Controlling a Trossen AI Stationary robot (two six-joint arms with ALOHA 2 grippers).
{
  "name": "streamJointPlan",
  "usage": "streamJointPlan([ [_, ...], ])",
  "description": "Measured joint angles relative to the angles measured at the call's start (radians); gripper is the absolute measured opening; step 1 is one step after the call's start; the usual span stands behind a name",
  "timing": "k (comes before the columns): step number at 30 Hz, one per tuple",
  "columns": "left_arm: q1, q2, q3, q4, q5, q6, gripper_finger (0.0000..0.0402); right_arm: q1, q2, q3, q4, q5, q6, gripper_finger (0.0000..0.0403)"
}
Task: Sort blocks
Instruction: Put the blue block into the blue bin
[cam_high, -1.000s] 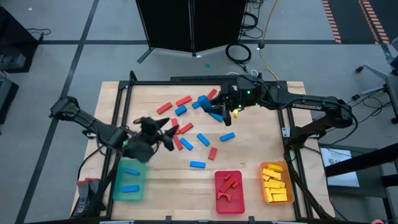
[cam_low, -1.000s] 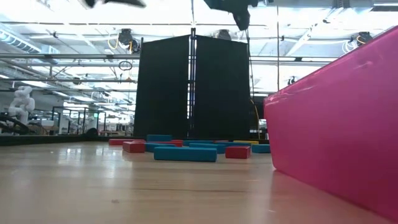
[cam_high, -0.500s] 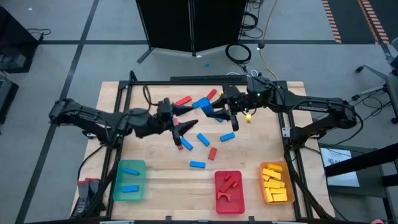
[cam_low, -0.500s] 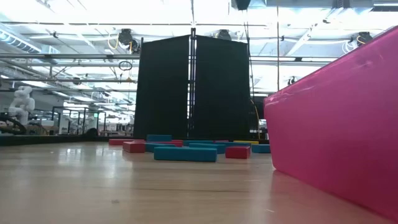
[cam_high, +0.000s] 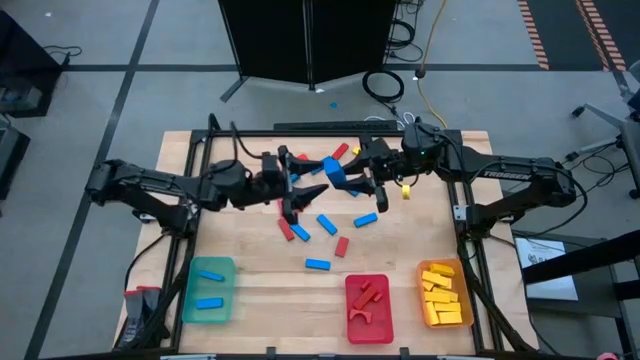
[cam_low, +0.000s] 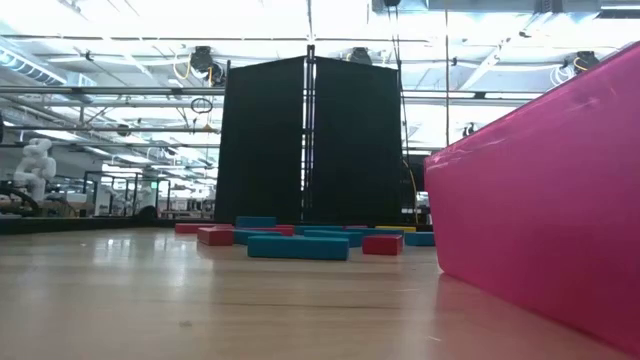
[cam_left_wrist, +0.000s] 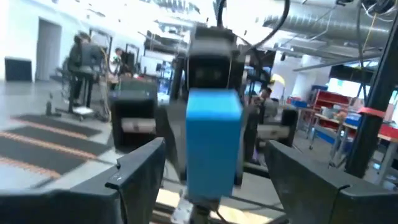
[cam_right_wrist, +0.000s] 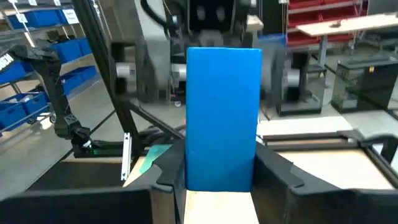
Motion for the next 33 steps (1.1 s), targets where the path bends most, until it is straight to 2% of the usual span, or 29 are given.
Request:
streamJointPlan([
  [22,0.049,0.030,-0.001,0.134,0.110,-0.032,0.0281,0.018,0.004,0.000,0.023,0.000,-0.027,0.0111],
  [33,0.063,0.030,-0.001,0.133,0.136,-0.034,0.0281,0.018,0.005,0.000,0.025,0.000,-0.027,0.0111],
])
